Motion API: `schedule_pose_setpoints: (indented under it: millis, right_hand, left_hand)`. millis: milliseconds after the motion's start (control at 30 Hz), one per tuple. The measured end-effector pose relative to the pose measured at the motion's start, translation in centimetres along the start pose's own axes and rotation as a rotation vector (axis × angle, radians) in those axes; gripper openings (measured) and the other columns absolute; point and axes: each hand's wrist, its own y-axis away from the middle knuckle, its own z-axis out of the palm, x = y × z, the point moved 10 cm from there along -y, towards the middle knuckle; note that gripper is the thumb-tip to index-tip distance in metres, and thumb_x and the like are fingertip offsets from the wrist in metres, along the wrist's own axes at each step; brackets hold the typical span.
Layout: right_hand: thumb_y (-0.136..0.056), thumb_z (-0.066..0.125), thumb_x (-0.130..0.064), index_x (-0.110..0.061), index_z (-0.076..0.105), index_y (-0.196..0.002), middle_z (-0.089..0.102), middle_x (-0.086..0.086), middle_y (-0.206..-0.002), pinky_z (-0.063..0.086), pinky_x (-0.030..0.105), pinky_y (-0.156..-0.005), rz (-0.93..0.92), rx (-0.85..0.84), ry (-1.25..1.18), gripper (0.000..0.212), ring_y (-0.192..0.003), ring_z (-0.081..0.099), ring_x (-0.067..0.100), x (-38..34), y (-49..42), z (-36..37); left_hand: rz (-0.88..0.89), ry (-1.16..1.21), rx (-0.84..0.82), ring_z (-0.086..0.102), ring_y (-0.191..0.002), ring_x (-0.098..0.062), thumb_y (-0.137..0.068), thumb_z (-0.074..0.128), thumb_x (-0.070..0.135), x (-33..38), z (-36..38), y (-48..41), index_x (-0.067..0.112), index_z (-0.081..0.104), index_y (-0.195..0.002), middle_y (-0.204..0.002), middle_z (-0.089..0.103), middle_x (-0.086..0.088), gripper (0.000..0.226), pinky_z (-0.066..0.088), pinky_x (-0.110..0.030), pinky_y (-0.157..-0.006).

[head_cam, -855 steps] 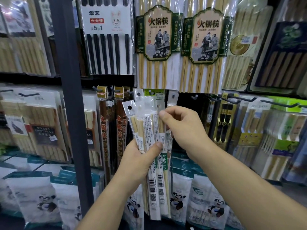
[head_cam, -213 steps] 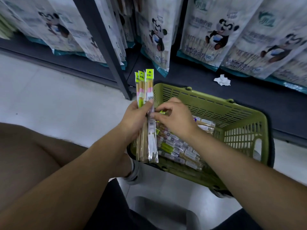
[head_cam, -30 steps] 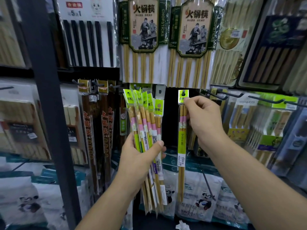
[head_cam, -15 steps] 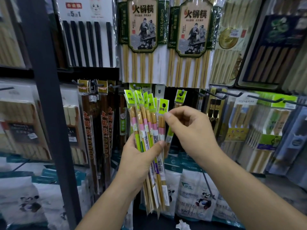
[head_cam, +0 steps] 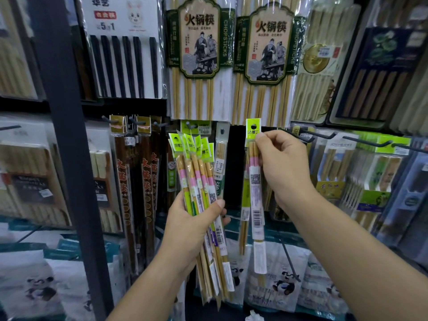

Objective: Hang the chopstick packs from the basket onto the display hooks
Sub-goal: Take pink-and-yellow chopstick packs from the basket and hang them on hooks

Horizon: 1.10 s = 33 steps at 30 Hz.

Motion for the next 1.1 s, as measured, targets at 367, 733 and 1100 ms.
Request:
schedule_pose_setpoints:
  millis: [367,733,1100]
  right_hand:
    - [-0.094,0.063,-0.017,-0.018,0.062,-0.063,0.053,-0.013,-0.055,0.048,0.014,-0.056,-0.004,0.036,0.030,0.031,-0.053,0.050,0.003,1.1,-0.6,-0.5]
    - [-0.095,0.064,-0.027,-0.019,0.070,-0.075,0.065,-0.008,-0.065,0.056,0.033,-0.070,0.070,0.059,0.129,0.022,-0.060,0.057,0.000,3.2,-0.1,-0.4]
    - [-0.104,0.055,-0.034,-0.019,0.068,-0.071,0.060,-0.006,-0.060,0.042,0.014,-0.052,0.072,-0.187,-0.090,0.038,-0.053,0.052,0.004,1.8,4.2,3.0]
  left_hand:
    - [0.005,-0.041,-0.039,0.077,-0.078,-0.027,-0.088,0.079,0.009,-0.2,0.4,-0.1,0.035,0.072,-0.096,-0.084,0.077,-0.008,0.028,0.064,-0.041,-0.073]
    - [0.002,-0.039,-0.066,0.077,-0.081,-0.031,-0.084,0.081,0.014,-0.1,0.7,0.0,0.030,0.071,-0.097,-0.086,0.076,-0.012,0.023,0.063,-0.042,-0.077]
    - [0.060,-0.023,-0.055,0.077,-0.095,-0.033,-0.083,0.081,0.015,0.6,0.9,-0.1,0.026,0.072,-0.108,-0.108,0.078,-0.010,0.029,0.061,-0.053,-0.088]
